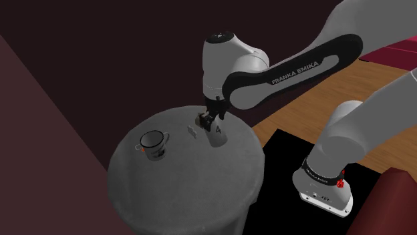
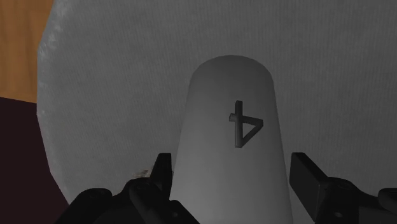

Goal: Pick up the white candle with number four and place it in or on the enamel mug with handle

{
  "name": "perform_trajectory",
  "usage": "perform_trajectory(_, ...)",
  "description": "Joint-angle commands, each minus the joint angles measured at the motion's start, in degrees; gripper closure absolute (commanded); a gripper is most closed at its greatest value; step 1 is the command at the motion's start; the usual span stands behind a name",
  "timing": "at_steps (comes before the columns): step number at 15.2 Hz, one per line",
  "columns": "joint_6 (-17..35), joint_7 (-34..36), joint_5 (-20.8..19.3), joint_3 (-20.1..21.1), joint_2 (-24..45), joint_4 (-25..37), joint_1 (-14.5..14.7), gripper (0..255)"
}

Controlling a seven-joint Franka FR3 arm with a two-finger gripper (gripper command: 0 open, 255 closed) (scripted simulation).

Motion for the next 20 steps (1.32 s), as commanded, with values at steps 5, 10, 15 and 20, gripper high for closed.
perform_trajectory(5,-5.2,-1.1,0.3,-1.2,-2.1,3.2,0.3,255)
perform_trajectory(10,-9.3,-1.7,0.4,-2.0,-3.3,6.2,0.3,255)
perform_trajectory(15,-13.3,-2.2,0.3,-2.7,-4.0,9.4,0.3,255)
perform_trajectory(20,-17.2,-2.7,0.1,-3.3,-4.5,12.9,0.1,255)
